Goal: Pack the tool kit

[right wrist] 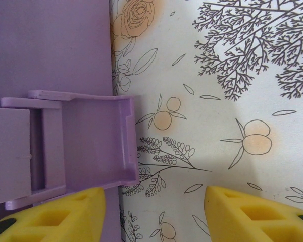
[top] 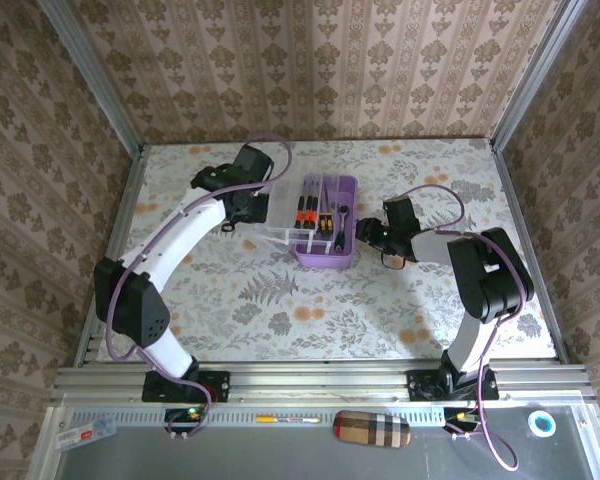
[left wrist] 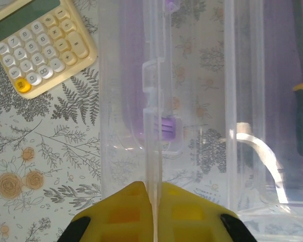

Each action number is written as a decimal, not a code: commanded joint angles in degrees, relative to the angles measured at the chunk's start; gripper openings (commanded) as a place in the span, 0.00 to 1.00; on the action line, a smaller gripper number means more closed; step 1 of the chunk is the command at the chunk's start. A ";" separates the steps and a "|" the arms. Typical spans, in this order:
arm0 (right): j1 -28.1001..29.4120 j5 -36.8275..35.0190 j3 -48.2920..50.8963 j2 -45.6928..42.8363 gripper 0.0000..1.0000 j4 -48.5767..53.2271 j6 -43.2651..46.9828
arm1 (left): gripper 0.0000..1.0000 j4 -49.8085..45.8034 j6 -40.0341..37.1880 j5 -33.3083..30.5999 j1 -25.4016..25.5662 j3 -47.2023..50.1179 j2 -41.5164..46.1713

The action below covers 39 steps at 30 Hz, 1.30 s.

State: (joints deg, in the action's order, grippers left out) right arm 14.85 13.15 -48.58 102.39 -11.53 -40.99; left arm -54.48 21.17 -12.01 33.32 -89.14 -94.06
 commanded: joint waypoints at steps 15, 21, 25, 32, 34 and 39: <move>3.39 8.78 -1.70 4.25 0.56 -3.32 -2.33 | 0.26 11.31 6.16 28.59 7.92 -3.75 -1.75; 3.34 8.35 -1.61 3.83 0.56 -2.85 -2.07 | 0.33 14.95 7.46 32.81 9.00 -4.22 -3.36; 3.28 7.78 -1.36 3.29 0.56 -2.29 -1.72 | 0.34 16.05 7.94 33.55 9.12 -4.93 -3.08; 3.21 7.51 -1.08 2.73 0.56 -2.28 -1.63 | 0.34 14.97 7.25 33.43 9.08 -6.75 -2.79; 3.24 7.66 -0.95 2.73 0.56 -2.36 -1.75 | 0.34 13.86 6.65 31.94 9.12 -7.33 -2.71; 3.08 7.33 -0.40 1.79 0.57 -2.29 -1.71 | 0.44 9.26 5.13 22.66 9.03 -9.34 -1.46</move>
State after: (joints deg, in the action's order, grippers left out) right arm 16.99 17.43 -49.45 103.98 -14.11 -42.26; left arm -41.41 27.22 17.23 42.46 -95.94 -97.43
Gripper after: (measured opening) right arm 0.563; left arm 0.420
